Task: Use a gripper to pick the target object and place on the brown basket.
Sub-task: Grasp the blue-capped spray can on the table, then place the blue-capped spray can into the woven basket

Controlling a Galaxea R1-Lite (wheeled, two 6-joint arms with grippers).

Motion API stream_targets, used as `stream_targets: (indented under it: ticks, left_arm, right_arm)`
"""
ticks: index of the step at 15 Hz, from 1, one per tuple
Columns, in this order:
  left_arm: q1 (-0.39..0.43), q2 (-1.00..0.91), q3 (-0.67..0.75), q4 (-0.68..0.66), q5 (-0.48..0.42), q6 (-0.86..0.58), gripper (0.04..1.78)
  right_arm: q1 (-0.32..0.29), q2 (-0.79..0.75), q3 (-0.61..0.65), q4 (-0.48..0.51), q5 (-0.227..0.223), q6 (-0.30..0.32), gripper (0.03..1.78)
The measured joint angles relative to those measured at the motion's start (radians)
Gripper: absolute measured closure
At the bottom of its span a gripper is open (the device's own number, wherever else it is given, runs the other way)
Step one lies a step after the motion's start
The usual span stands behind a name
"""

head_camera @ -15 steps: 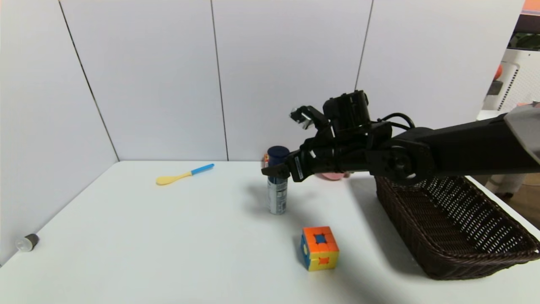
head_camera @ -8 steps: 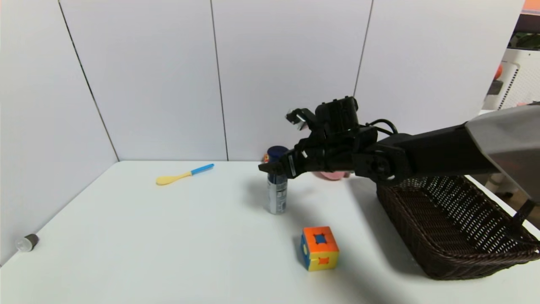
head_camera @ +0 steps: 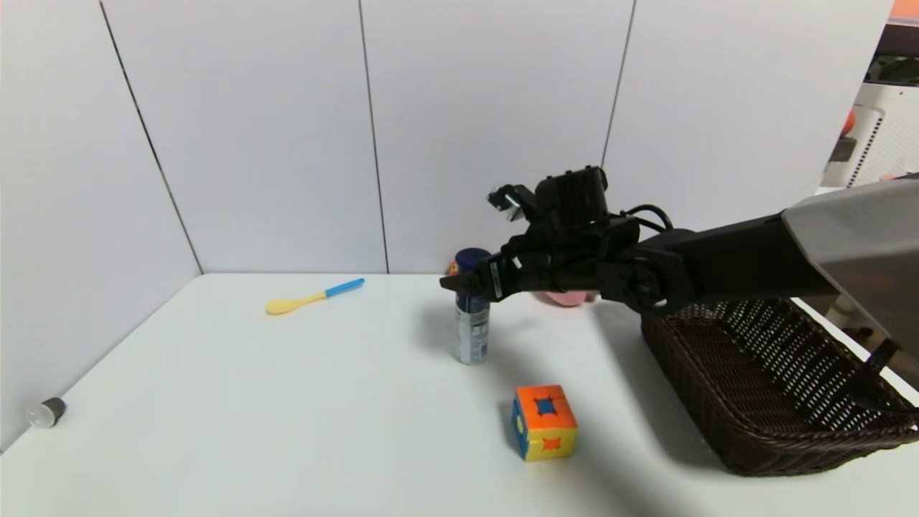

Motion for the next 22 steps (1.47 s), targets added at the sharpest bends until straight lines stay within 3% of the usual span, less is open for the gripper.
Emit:
stream_targets:
  ticks: [6,9,12,22]
  left_arm:
    - [0.0,0.0,0.0,0.0,0.0,0.0,0.13]
    - [0.0,0.0,0.0,0.0,0.0,0.0,0.13]
    - [0.0,0.0,0.0,0.0,0.0,0.0,0.13]
    - [0.0,0.0,0.0,0.0,0.0,0.0,0.13]
  right_arm:
    - [-0.003,0.014,-0.031,0.0,0.0,0.005,0.12]
    - [-0.002,0.026,-0.043,0.0,0.0,0.005,0.64]
    - [-0.002,0.036,-0.048,0.001,0.0,0.005,0.97]
    - [-0.027,-0.017,-0.046,0.008,0.0,0.004,1.09]
